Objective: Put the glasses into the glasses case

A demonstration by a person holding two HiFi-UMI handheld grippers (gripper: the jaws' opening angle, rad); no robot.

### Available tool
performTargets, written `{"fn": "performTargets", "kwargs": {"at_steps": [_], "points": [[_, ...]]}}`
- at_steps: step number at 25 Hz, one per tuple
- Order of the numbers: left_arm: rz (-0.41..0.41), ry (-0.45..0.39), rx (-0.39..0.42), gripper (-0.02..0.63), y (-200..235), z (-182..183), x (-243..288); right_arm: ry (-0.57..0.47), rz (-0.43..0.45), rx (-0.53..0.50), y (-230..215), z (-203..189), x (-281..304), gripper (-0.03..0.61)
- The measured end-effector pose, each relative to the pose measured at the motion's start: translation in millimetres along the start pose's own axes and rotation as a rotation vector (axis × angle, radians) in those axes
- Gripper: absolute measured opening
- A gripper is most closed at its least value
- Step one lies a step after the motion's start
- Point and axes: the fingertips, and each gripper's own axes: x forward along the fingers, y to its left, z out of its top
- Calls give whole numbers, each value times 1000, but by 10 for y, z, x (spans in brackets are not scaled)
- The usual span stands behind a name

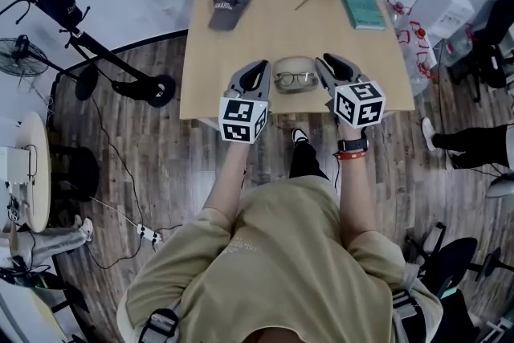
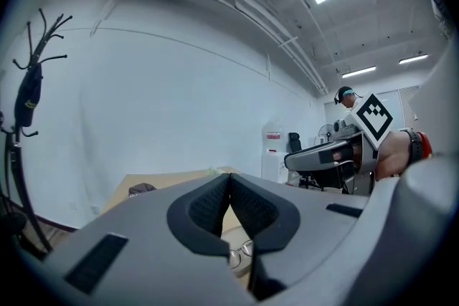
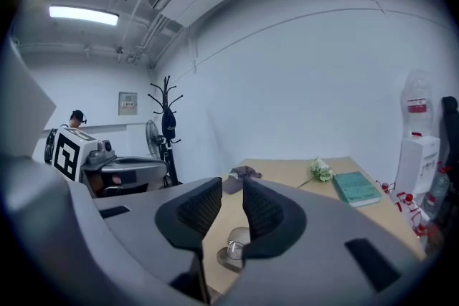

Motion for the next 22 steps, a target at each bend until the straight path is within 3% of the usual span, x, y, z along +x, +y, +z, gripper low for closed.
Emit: {"fn": "performTargets", "kwargs": {"at_steps": [9, 22], "points": [[-13, -42, 4, 21, -196, 72, -229, -141, -41, 2, 227, 104, -377, 43], [-1, -50, 17, 21, -245, 91, -302, -144, -40, -6, 257, 82, -444, 15]]}}
